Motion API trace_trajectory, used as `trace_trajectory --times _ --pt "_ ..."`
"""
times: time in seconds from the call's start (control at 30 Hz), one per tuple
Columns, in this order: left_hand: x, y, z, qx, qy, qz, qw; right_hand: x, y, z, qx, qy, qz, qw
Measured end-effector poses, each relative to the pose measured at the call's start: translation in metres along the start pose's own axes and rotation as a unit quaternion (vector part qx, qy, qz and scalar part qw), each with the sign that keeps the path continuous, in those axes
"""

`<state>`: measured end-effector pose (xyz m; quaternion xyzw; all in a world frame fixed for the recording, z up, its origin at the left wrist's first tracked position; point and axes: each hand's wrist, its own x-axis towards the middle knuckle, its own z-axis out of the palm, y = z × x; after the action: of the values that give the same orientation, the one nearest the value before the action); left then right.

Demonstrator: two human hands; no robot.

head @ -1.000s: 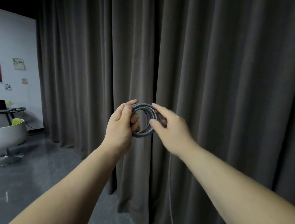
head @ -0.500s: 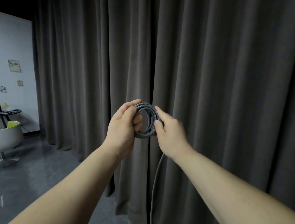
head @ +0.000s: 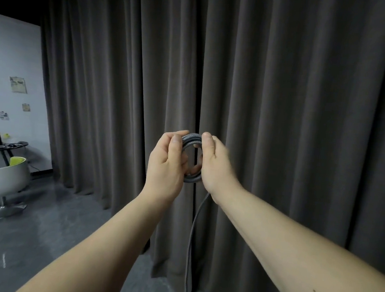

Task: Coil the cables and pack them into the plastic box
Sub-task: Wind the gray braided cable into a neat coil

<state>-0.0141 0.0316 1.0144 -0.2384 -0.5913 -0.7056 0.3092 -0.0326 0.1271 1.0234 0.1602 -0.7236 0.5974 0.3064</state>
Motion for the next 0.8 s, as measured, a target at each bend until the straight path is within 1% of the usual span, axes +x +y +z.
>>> trace_trajectory --times 0.07,0.13,0.23,0.3,0.4,0.47,0.53,0.7,0.8 --pt "-0.002 -0.001 0.0 0.024 -0.002 0.012 1.0 -0.002 0.0 -0.005 -0.042 0.003 -0.028 0.999" --pt "-0.006 -0.002 0.0 0.031 -0.014 0.01 0.999 -0.003 0.002 -0.009 -0.059 0.007 -0.046 0.997" --pt "-0.011 -0.005 -0.001 -0.014 -0.054 -0.029 0.998 -0.002 0.004 -0.013 -0.074 0.029 -0.052 0.996" --pt "-0.011 -0.006 -0.001 -0.032 -0.066 -0.054 0.996 -0.001 0.006 -0.015 -0.066 0.041 -0.05 0.996" --pt "-0.009 -0.006 -0.002 0.026 -0.056 -0.061 0.996 -0.001 0.009 -0.016 -0.06 0.046 -0.042 0.996" --pt "-0.008 -0.006 -0.003 0.066 -0.058 -0.046 0.995 -0.001 0.012 -0.017 -0.055 0.046 -0.04 0.997" --pt "-0.007 -0.003 -0.003 0.076 -0.057 -0.03 0.995 -0.001 0.013 -0.016 -0.05 0.045 -0.038 0.997" --pt "-0.005 -0.003 -0.002 0.011 -0.081 -0.036 0.996 0.0 0.016 -0.015 -0.036 0.041 -0.036 0.998" --pt "-0.008 -0.004 -0.004 -0.047 -0.106 -0.044 0.992 0.0 0.019 -0.017 -0.026 0.028 -0.038 0.999"
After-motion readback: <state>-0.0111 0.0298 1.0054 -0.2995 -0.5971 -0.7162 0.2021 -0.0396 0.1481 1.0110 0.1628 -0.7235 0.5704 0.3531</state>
